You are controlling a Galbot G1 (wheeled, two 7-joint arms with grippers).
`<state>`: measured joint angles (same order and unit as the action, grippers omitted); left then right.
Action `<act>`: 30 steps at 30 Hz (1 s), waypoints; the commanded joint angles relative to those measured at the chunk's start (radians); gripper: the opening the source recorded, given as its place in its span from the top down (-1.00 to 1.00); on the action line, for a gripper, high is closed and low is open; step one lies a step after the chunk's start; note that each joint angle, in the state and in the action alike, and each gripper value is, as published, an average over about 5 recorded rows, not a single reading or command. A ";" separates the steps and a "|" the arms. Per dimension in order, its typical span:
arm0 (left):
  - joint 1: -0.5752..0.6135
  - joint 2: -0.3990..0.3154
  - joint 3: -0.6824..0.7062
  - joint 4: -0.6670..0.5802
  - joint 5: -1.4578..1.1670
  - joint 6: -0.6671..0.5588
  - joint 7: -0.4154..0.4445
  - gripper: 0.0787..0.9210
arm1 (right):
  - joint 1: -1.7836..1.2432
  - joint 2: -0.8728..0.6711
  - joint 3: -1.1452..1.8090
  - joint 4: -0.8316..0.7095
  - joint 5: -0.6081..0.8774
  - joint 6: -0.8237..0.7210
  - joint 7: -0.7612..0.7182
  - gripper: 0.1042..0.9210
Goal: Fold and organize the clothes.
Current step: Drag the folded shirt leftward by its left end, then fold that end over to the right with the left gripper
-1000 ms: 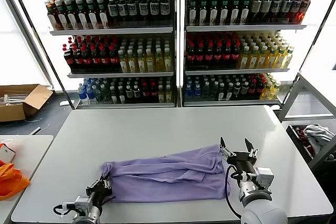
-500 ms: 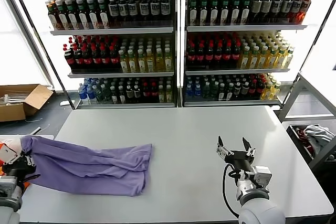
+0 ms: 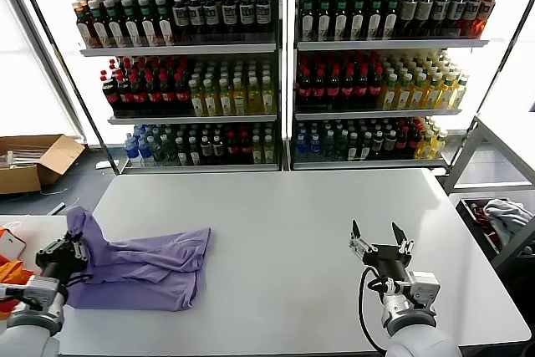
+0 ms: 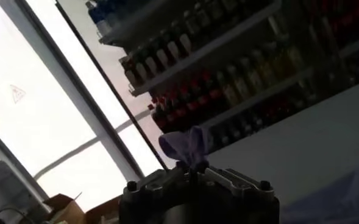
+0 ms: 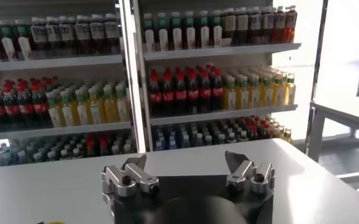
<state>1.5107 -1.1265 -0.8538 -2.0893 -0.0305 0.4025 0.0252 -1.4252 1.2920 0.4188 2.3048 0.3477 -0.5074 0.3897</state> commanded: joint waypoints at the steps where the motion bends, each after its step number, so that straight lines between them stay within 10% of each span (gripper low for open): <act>1: -0.077 -0.138 0.320 0.049 0.026 0.036 0.000 0.92 | -0.077 0.020 0.007 0.057 -0.036 0.002 0.002 -0.76; 23: -0.204 -0.144 0.448 0.230 0.089 0.016 0.013 0.92 | -0.214 0.094 0.002 0.117 -0.124 0.057 -0.010 -0.76; 30: -0.179 -0.166 0.464 0.230 0.009 -0.043 -0.007 0.58 | -0.203 0.096 -0.013 0.104 -0.131 0.057 -0.011 -0.76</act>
<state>1.3335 -1.2710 -0.4348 -1.9063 0.0215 0.4177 0.0313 -1.6084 1.3798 0.4119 2.4065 0.2283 -0.4562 0.3801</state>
